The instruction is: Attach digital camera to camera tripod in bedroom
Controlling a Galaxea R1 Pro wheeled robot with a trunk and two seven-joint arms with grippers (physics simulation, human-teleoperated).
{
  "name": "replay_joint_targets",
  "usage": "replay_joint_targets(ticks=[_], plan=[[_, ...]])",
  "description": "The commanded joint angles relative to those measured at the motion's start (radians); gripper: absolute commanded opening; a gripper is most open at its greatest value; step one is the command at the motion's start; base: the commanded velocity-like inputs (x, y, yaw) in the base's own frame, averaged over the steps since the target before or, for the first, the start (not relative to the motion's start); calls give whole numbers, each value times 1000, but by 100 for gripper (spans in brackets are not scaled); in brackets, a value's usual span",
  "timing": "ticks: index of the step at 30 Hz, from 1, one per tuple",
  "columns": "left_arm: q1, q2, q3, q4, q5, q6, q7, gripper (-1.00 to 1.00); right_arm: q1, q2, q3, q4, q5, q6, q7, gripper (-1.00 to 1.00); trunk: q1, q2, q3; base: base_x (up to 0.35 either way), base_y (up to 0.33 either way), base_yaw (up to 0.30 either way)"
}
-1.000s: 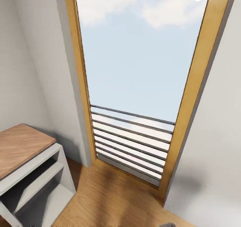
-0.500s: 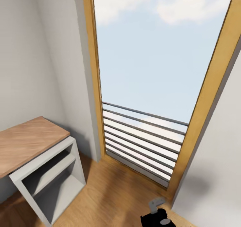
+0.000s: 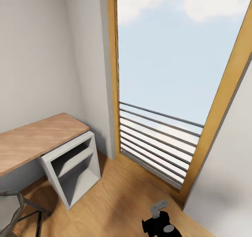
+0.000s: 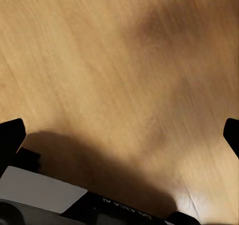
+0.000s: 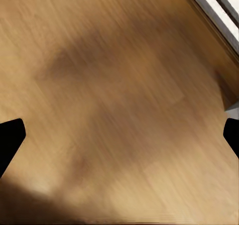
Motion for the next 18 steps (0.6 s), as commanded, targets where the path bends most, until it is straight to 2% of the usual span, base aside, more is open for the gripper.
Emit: replay_joint_targets(ticks=[1, 4, 6, 10, 18], plan=[[1, -1, 1, -2, 13, 4, 6, 100, 5, 0, 5, -15, 7, 16, 0, 100, -1, -1, -1, -328, -87, 266], [3, -1, 1, -2, 16, 3, 7, 100, 16, 0, 17, -39, 8, 42, 0, 100, -1, -1, -2, -330, -86, 263], [5, 0, 1, -2, 18, 0, 8, 100, 24, -2, 48, -63, 7, 78, 0, 100, -1, -1, -2, -332, -85, 231], [6, 0, 1, -2, 20, -2, 9, 100, 29, -5, 85, -81, 3, 102, 0, 100, -1, -1, -4, -332, -94, 215], [6, 0, -1, -2, 21, -4, 32, 100, 33, -6, 104, -138, -1, 117, 0, 100, -1, -1, -8, -328, -141, 238]])
